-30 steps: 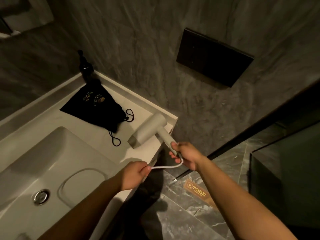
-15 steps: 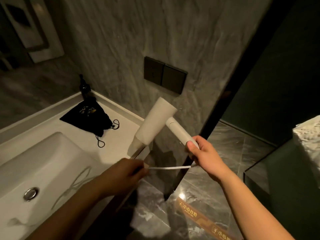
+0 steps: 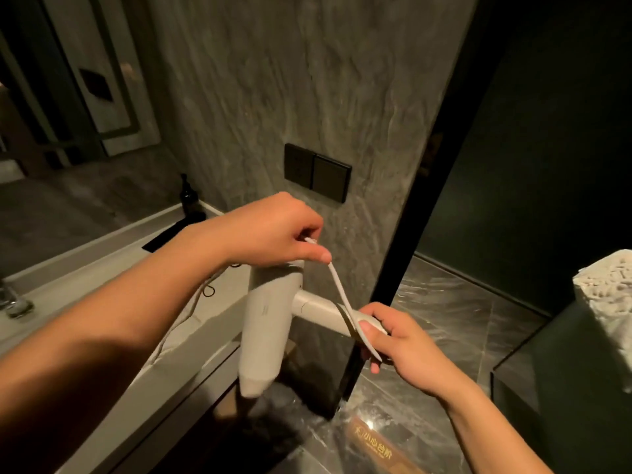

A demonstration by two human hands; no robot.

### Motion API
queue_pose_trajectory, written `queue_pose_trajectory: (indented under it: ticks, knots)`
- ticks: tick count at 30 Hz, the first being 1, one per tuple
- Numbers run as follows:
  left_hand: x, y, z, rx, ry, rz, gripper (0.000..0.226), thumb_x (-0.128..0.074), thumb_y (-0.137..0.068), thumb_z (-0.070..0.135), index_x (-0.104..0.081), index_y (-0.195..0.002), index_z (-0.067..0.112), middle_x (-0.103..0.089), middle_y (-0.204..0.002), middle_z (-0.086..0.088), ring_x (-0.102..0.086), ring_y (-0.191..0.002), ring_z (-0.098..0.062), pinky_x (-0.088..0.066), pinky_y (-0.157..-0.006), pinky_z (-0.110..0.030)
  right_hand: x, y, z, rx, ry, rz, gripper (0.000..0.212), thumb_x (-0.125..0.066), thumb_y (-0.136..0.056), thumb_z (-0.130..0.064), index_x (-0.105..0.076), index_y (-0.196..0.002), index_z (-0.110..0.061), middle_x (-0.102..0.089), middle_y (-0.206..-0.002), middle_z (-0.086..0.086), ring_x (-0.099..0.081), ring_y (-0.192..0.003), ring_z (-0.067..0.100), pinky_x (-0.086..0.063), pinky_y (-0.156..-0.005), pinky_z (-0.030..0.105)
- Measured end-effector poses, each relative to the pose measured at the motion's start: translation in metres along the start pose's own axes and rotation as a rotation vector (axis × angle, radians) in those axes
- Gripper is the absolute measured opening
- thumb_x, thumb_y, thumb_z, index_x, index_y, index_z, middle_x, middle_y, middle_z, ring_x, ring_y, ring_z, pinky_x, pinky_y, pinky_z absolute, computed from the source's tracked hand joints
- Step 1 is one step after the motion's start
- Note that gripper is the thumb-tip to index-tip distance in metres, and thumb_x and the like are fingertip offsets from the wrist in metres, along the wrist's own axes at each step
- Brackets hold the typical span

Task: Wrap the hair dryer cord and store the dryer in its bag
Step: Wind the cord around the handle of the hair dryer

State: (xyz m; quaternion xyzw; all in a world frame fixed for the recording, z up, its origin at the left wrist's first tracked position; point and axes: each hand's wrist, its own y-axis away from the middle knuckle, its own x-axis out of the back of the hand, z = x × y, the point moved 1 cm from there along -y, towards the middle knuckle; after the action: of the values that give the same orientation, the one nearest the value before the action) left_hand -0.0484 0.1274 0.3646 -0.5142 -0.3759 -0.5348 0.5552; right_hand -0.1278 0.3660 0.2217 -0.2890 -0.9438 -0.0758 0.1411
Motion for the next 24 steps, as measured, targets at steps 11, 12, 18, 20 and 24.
queue_pose_trajectory:
  ticks: [11,12,18,20,24]
  knots:
    - [-0.128,-0.018,-0.096,0.156,1.561,-0.636,0.025,-0.078,-0.083,0.033,-0.072,-0.097,0.013,-0.076,-0.093,-0.006,-0.072,-0.082,-0.017,-0.057,-0.073,-0.030,-0.017,0.030,-0.044,-0.010,-0.750,0.145,0.027,-0.059,-0.099,-0.011,-0.069,-0.119,0.003,-0.063,-0.080,0.021,-0.048,-0.051,0.013,-0.028,-0.037,0.020]
    - [-0.136,0.001,-0.082,0.096,1.611,-0.566,0.015,-0.075,-0.086,0.028,-0.071,-0.095,0.016,-0.076,-0.089,-0.001,-0.073,-0.078,-0.013,-0.055,-0.068,-0.023,-0.020,0.030,-0.042,-0.033,-0.757,0.221,0.026,-0.054,-0.100,-0.009,-0.069,-0.119,0.002,-0.063,-0.079,0.020,-0.046,-0.051,0.013,-0.027,-0.037,0.020]
    - [-0.181,0.055,0.000,0.416,1.069,0.094,0.036,-0.059,-0.082,0.059,-0.068,-0.070,0.026,-0.053,-0.056,0.013,-0.045,-0.057,-0.001,-0.035,-0.064,-0.031,-0.044,0.015,-0.018,-0.139,-0.450,0.618,0.023,-0.053,-0.103,-0.013,-0.074,-0.095,-0.006,-0.062,-0.068,0.007,-0.045,-0.046,0.007,-0.030,-0.041,0.019]
    - [-0.190,0.066,0.008,0.352,0.924,0.015,0.035,-0.054,-0.087,0.053,-0.071,-0.073,0.026,-0.052,-0.052,0.011,-0.041,-0.052,-0.002,-0.034,-0.056,-0.033,-0.049,0.009,-0.010,-0.140,-0.224,0.708,0.025,-0.054,-0.105,-0.022,-0.073,-0.090,-0.013,-0.063,-0.068,0.002,-0.048,-0.054,0.009,-0.035,-0.051,0.024]
    - [-0.170,0.086,0.017,0.160,0.631,-0.015,0.032,-0.044,-0.095,0.043,-0.061,-0.085,0.019,-0.053,-0.061,0.013,-0.051,-0.061,-0.005,-0.044,-0.063,-0.034,-0.052,0.003,-0.002,-0.189,0.158,0.788,0.027,-0.049,-0.107,-0.029,-0.062,-0.087,-0.016,-0.061,-0.073,0.001,-0.052,-0.064,0.015,-0.040,-0.059,0.034]
